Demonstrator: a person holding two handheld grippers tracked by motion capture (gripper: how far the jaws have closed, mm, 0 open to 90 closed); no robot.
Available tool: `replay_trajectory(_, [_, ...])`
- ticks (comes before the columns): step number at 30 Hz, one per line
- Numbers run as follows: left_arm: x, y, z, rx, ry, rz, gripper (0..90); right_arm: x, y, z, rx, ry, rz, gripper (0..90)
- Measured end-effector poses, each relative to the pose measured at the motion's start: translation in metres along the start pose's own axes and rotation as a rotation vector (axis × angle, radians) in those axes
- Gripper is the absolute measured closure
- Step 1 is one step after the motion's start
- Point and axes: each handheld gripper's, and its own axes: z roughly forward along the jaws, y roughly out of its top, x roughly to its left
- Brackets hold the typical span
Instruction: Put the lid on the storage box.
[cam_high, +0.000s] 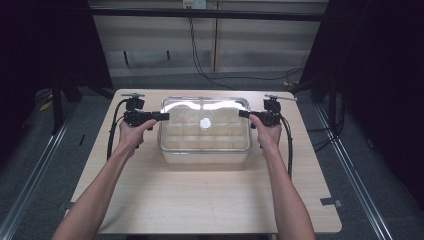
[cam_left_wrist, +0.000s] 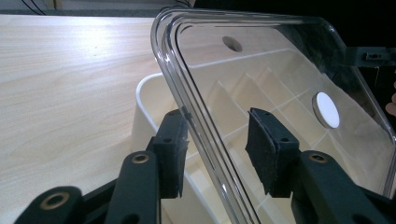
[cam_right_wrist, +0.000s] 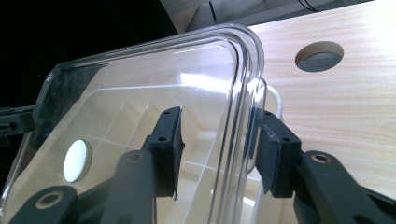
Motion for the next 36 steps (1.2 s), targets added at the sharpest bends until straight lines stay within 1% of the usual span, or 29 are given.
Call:
replay_trajectory(1, [0.000,0.000,0.000,0.003,-0.001,-0.008,57.4,0.001,0.000,0.001,0.001,-0.005,-0.001,54.2])
replay_trajectory(3, [0.001,-0.001,0.001,0.007,-0.001,-0.004,57.0,0.001,-0.001,0.002,0.007,-0.015,-0.015,53.3])
replay_trajectory(4, [0.001,-0.002,0.002,0.007,-0.002,-0.012,56.8,0.001,-0.001,0.003,0.009,-0.019,-0.018,53.0])
replay_trajectory(6, [0.002,-0.003,0.004,0.015,-0.001,-0.007,55.9,0.002,-0.002,0.004,0.009,-0.033,-0.028,51.7])
replay_trajectory(9, [0.005,-0.005,0.005,0.026,-0.012,-0.012,55.3,0.003,-0.004,0.007,0.014,-0.060,-0.036,50.0])
replay_trajectory(10, [0.005,-0.006,0.005,0.024,-0.015,-0.021,55.2,0.003,-0.005,0.009,0.018,-0.067,-0.035,49.7])
replay_trajectory(11, [0.006,-0.007,0.005,0.030,-0.015,-0.012,55.1,0.003,-0.005,0.010,0.020,-0.075,-0.038,49.0])
replay_trajectory(13, [0.007,-0.009,0.006,0.039,-0.018,-0.017,54.5,0.003,-0.007,0.012,0.029,-0.098,-0.056,47.9])
replay_trajectory(15, [0.009,-0.010,0.007,0.043,-0.021,-0.021,54.3,0.005,-0.008,0.013,0.024,-0.116,-0.076,47.1])
replay_trajectory(17, [0.008,-0.011,0.008,0.040,-0.015,-0.027,54.3,0.005,-0.009,0.014,0.035,-0.129,-0.081,46.6])
replay_trajectory(19, [0.009,-0.012,0.008,0.053,-0.006,-0.021,53.9,0.003,-0.011,0.016,0.046,-0.141,-0.077,46.6])
replay_trajectory(20, [0.009,-0.013,0.009,0.062,0.007,-0.023,53.8,0.003,-0.012,0.016,0.050,-0.149,-0.078,46.6])
replay_trajectory(21, [0.009,-0.014,0.010,0.070,0.006,-0.027,53.5,0.002,-0.014,0.018,0.055,-0.152,-0.074,46.7])
replay_trajectory(23, [0.010,-0.015,0.011,0.062,0.001,-0.034,53.5,-0.001,-0.016,0.019,0.052,-0.142,-0.061,46.7])
replay_trajectory(27, [0.010,-0.016,0.012,0.067,0.001,-0.041,52.8,-0.001,-0.016,0.019,0.057,-0.143,-0.063,46.7])
replay_trajectory(28, [0.010,-0.016,0.012,0.071,0.001,-0.041,52.1,-0.001,-0.016,0.019,0.056,-0.140,-0.063,46.7])
replay_trajectory(30, [0.010,-0.016,0.012,0.077,0.005,-0.019,51.2,-0.001,-0.017,0.019,0.054,-0.141,-0.065,46.7])
replay_trajectory(32, [0.009,-0.016,0.013,0.077,0.007,-0.015,50.1,-0.001,-0.017,0.018,0.057,-0.144,-0.067,46.6])
replay_trajectory(36, [0.009,-0.017,0.013,0.072,0.003,-0.027,49.0,-0.001,-0.018,0.018,0.052,-0.138,-0.066,46.6])
